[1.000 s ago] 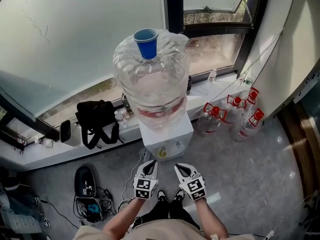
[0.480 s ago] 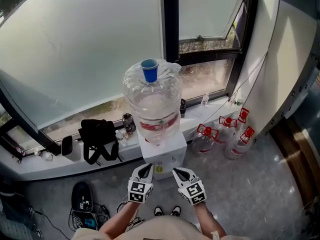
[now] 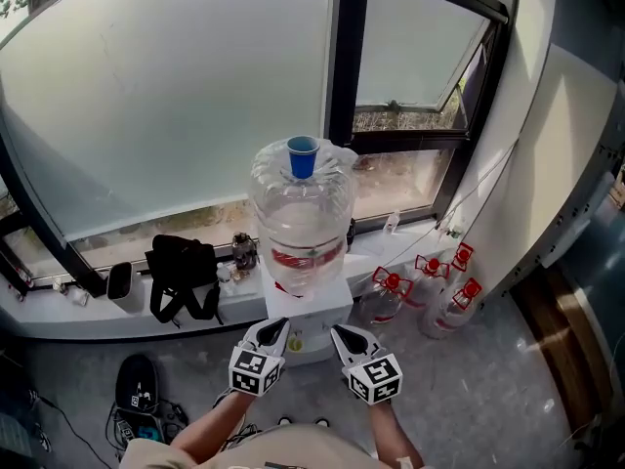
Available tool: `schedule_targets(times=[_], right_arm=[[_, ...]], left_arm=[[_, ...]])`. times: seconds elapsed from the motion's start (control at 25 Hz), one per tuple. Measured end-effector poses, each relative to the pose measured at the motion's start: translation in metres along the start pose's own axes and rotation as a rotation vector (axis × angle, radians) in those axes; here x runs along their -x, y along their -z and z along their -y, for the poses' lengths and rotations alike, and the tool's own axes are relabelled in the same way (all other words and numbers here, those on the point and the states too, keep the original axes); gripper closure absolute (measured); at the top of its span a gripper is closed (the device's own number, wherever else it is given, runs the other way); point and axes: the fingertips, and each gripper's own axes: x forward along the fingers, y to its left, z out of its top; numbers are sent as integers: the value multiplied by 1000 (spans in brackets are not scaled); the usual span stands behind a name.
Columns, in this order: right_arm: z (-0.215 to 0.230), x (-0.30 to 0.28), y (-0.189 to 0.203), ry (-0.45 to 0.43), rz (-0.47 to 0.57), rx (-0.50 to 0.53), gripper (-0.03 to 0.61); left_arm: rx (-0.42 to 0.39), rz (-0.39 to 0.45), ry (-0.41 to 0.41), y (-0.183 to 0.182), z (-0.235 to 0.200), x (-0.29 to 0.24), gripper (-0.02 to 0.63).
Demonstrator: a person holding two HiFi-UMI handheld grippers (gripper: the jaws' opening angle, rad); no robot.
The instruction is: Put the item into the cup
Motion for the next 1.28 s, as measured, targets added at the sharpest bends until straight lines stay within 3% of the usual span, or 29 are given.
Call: schedule_targets(times=[0.28,0.6,1.04,1.28], right_arm=[[-2,3,-56,-5,78,59,568],[-10,4,-97,12,155,115,568],[5,3,-78,72,85,138,568],[-1,-1,-71,54,84,119,568]], left_arm=[[-51,82,-6,-66,-6,10,606],[-69,108,13,-85,-8,13,606],[-32,110,23,-79,-15,8,606],[-26,86,29,-68,-13,12,606]])
